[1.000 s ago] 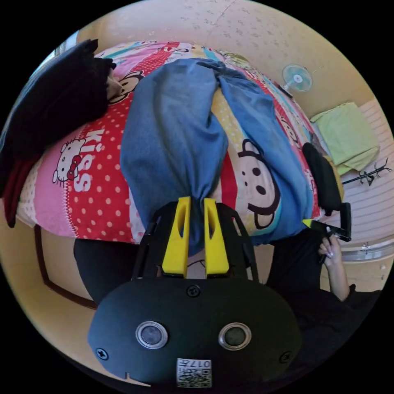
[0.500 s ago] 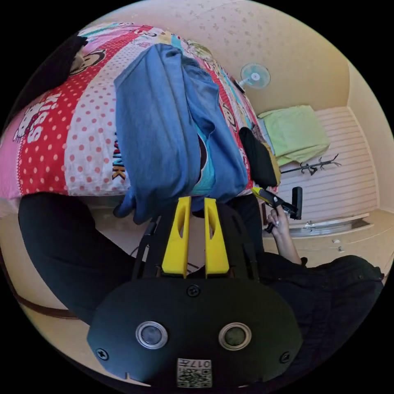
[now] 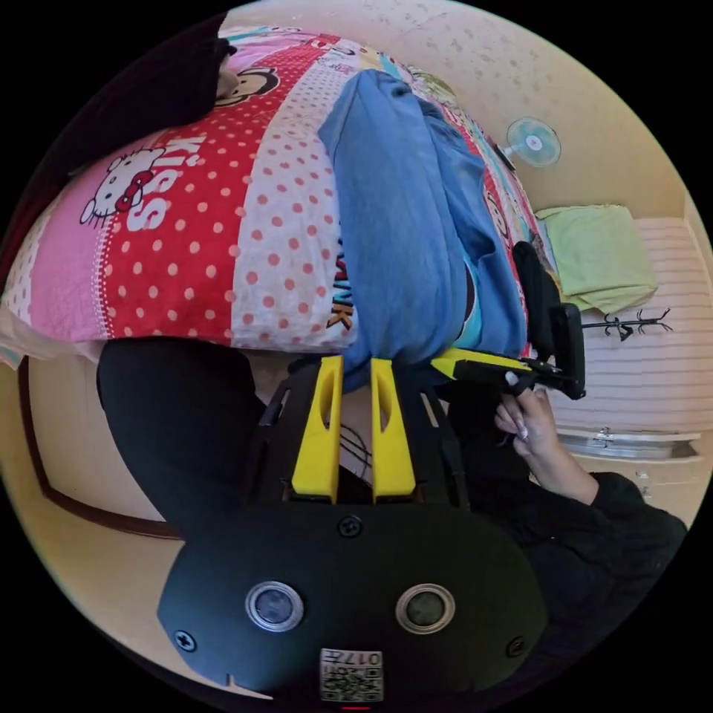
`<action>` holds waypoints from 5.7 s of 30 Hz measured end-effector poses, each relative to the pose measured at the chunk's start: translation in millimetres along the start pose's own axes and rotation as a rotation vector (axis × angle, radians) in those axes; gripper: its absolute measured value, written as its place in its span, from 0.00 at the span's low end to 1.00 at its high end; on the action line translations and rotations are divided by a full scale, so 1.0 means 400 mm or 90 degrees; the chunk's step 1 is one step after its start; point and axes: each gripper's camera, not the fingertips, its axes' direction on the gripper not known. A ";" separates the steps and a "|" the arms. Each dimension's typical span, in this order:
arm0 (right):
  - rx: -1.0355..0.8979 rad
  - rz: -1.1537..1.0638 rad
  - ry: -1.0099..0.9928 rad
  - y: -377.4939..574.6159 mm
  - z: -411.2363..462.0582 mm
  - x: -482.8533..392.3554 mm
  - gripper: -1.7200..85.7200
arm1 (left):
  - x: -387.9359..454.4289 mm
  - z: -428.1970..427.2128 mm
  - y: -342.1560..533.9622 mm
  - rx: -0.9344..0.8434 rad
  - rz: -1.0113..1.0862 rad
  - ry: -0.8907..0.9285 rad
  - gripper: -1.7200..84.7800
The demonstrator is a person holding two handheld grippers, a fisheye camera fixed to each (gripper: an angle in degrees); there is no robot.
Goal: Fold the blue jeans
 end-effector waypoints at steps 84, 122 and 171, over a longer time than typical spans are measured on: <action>0.135 -0.077 -0.331 0.304 -0.343 -0.051 0.04 | 0.546 0.097 0.251 -0.064 0.278 0.162 0.03; 0.232 -0.365 -0.389 0.520 -0.321 -0.004 0.05 | 0.152 -0.177 0.226 0.016 0.052 0.458 0.20; 0.477 0.017 -0.201 -0.846 -0.586 0.168 0.03 | -0.200 -0.128 0.257 -0.009 -0.046 0.588 0.01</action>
